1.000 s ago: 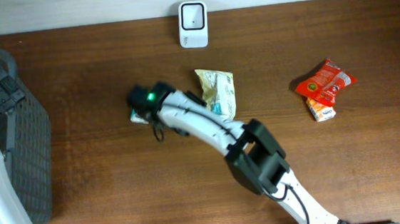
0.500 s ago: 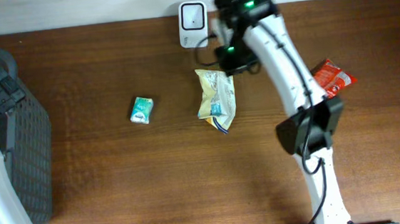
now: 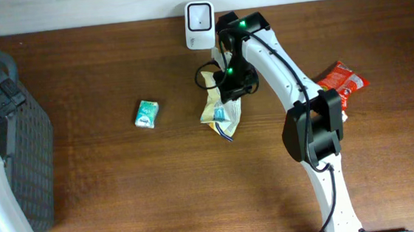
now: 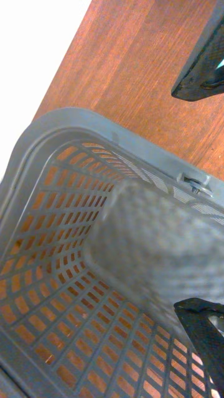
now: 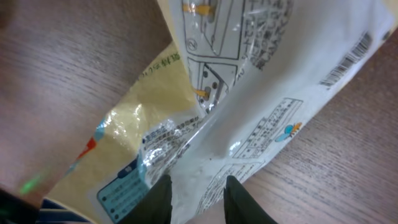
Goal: Scan the item barcode
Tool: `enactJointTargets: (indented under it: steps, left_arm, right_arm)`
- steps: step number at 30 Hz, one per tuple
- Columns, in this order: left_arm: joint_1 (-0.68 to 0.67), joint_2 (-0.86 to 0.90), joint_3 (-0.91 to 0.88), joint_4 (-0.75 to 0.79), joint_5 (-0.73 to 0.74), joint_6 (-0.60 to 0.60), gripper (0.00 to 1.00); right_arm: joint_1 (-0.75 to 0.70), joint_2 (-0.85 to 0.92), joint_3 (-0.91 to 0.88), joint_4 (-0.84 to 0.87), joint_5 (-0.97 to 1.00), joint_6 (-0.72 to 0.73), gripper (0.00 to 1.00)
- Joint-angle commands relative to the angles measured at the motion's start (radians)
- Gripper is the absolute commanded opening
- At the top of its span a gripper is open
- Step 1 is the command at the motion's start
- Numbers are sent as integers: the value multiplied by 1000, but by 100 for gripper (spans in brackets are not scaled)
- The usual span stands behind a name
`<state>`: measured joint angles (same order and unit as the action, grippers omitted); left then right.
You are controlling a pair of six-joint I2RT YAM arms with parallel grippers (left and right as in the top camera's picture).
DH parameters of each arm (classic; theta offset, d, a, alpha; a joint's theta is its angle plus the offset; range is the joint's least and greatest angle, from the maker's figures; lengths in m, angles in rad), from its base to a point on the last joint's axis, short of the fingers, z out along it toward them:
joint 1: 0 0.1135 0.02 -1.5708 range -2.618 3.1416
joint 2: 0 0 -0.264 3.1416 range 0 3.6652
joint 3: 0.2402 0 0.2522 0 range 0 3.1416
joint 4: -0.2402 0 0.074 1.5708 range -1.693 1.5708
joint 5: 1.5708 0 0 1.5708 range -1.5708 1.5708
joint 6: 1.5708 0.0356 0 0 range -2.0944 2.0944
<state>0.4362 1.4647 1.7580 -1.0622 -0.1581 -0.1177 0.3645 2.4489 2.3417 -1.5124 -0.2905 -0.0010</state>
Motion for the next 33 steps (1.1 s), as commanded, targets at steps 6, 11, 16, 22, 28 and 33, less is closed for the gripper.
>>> enactJointTargets:
  steps: [6,11,16,22,28,33]
  left_arm:
    - [4,5,3,1,-4,-9,99]
    - [4,5,3,1,-4,-9,99]
    - [4,5,3,1,-4,-9,99]
    - [4,5,3,1,-4,-9,99]
    - [4,5,3,1,-4,-9,99]
    - [4,5,3,1,-4,-9,99]
  right_arm:
    - [10,-5,-20,70,-14,-3,33]
    - [41,-5,-204,238,-11,-3,33]
    - [25,-5,-342,331,-46,-24,41]
    - [40,-8,-266,227,-125,-210,76]
    - [90,-8,-7,93,-127,-227,78]
    - [179,-5,-40,48,-215,-227,79]
